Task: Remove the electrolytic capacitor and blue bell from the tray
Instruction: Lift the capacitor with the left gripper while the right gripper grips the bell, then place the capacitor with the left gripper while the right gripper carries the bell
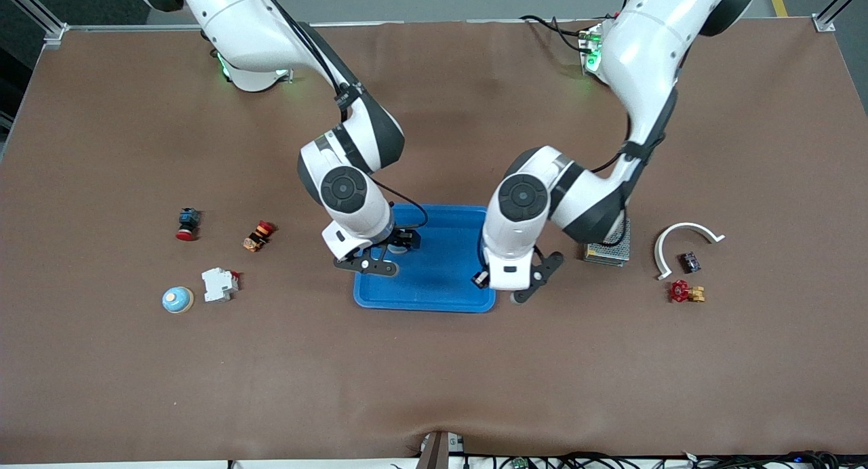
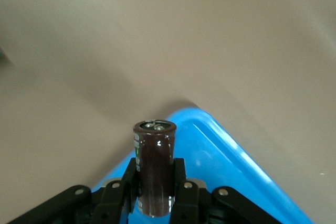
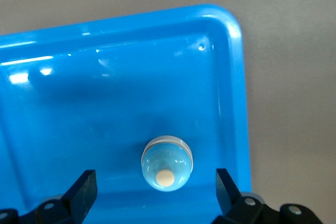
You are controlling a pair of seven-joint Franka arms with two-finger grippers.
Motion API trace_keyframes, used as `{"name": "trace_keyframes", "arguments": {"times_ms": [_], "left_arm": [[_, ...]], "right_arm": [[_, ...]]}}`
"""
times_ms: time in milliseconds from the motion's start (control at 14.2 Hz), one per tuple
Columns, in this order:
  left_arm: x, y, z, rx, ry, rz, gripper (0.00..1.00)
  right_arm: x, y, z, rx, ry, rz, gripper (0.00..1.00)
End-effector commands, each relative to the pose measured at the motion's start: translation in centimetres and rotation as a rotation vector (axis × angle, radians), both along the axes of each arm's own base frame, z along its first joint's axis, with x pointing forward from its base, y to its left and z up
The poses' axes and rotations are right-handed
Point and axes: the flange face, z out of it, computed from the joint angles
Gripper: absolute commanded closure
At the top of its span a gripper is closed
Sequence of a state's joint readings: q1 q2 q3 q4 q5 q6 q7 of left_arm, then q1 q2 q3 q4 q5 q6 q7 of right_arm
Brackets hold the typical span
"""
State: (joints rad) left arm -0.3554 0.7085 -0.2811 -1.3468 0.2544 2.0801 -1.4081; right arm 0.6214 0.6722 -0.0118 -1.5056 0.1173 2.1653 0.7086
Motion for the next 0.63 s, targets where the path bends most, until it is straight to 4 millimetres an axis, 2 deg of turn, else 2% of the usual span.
{"name": "trace_keyframes", "arguments": {"times_ms": [0, 141, 351, 562], "left_arm": [[-1.6, 4.4, 2.3, 0.066, 0.026, -0.101, 1.00], [-2.8, 7.7, 2.6, 0.100, 0.051, -0.157, 1.00], [-4.3, 13.7, 2.1, 0.149, 0.107, -0.235, 1.00], [-6.3, 19.1, 1.5, 0.183, 0.163, -0.283, 1.00]], "right_arm": [[-1.1, 0.2, -1.6, -0.022, -0.029, 0.006, 0.00], [-1.3, 0.2, -2.8, -0.022, -0.032, 0.006, 0.00], [-1.6, 0.5, -4.4, -0.023, -0.037, 0.013, 0.00], [-1.7, 0.5, -4.7, -0.025, -0.034, 0.013, 0.00]]}}
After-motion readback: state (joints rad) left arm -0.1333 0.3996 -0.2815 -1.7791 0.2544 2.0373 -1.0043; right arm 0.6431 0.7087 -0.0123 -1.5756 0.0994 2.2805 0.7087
